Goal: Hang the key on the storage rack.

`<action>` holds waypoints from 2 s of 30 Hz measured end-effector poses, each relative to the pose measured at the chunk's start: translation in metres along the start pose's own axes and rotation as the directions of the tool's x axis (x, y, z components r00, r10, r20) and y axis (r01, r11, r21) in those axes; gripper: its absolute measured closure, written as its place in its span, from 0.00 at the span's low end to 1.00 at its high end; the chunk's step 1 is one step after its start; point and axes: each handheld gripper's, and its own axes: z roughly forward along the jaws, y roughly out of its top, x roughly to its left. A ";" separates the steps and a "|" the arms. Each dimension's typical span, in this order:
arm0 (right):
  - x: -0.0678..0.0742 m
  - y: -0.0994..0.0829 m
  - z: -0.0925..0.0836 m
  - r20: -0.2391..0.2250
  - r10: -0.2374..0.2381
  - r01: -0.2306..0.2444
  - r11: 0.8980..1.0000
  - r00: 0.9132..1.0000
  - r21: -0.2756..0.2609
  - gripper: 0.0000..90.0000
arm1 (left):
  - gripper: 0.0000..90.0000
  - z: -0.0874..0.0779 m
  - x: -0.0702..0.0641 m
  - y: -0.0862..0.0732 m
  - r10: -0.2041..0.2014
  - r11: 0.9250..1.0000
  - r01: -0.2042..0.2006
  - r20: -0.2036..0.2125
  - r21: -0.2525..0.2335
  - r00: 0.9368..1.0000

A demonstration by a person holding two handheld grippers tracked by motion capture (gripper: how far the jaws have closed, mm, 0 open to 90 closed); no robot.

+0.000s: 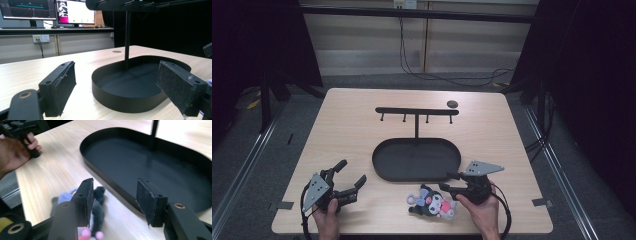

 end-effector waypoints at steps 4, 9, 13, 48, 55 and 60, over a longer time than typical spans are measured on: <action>0.002 0.005 0.007 -0.029 -0.012 0.013 0.999 1.000 0.038 0.54 | 0.17 0.000 0.000 0.000 0.000 1.000 0.000 0.000 0.000 1.000; 0.004 0.012 0.012 -0.088 -0.024 0.030 0.997 0.996 0.073 0.53 | 0.17 0.000 0.000 0.000 0.000 1.000 0.000 0.000 0.000 1.000; 0.006 0.018 0.017 -0.096 -0.038 0.049 0.992 0.995 0.113 0.56 | 0.17 0.000 0.000 0.000 0.000 1.000 0.000 0.000 0.000 1.000; 0.023 0.072 0.095 -0.304 -0.090 0.254 0.788 0.948 0.561 0.79 | 0.17 0.000 0.000 0.000 0.003 1.000 -0.003 0.002 0.003 1.000; 0.029 0.073 0.112 -0.326 -0.088 0.285 0.725 0.941 0.627 0.79 | 0.17 0.000 0.000 0.000 0.002 1.000 -0.002 0.002 0.001 1.000; 0.031 0.072 0.120 -0.363 -0.100 0.331 0.678 0.926 0.656 0.82 | 0.17 0.000 0.000 0.000 0.002 1.000 -0.002 0.002 0.001 1.000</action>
